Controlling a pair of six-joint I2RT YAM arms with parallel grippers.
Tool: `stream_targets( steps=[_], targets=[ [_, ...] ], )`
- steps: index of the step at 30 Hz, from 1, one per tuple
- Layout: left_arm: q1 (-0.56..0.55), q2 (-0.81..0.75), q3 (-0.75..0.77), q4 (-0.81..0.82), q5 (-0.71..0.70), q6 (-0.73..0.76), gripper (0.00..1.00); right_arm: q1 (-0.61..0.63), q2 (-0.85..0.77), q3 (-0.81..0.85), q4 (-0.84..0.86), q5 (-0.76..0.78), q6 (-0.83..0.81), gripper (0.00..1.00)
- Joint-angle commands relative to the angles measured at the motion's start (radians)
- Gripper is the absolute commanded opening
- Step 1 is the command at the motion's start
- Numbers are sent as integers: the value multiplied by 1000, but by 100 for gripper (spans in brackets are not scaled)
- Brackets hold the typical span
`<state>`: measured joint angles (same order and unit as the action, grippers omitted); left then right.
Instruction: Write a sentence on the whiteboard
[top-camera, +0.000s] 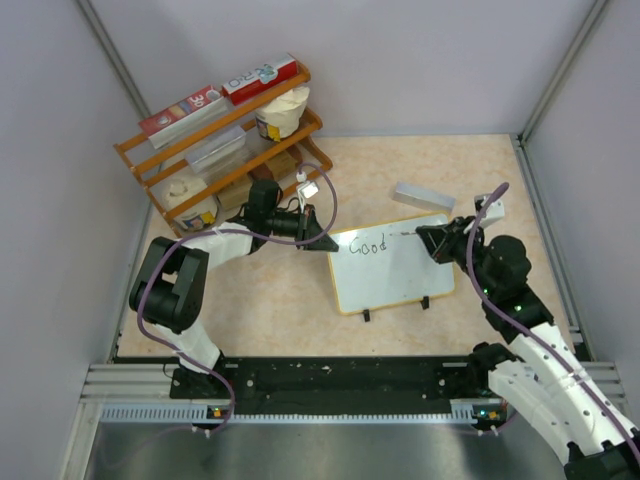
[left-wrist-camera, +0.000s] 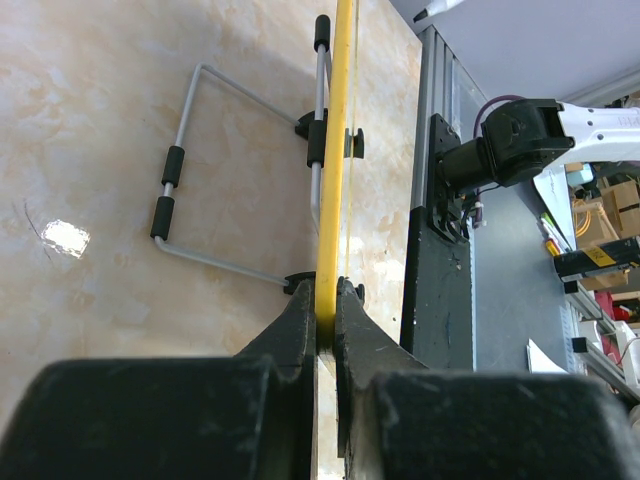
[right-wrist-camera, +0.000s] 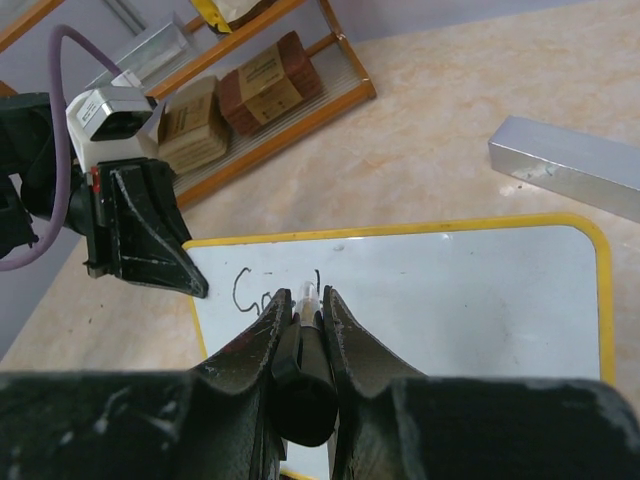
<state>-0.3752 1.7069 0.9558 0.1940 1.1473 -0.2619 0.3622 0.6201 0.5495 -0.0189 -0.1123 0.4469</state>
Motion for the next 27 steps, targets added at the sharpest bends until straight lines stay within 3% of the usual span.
stream_targets(
  steps=[1,27],
  targets=[
    [-39,13,-19,-56,-11,107,0,-14,-17,59,-16,-33,-22,0],
    [-42,27,-20,-30,5,87,0,64,-10,-14,-6,97,-119,0]
  ],
)
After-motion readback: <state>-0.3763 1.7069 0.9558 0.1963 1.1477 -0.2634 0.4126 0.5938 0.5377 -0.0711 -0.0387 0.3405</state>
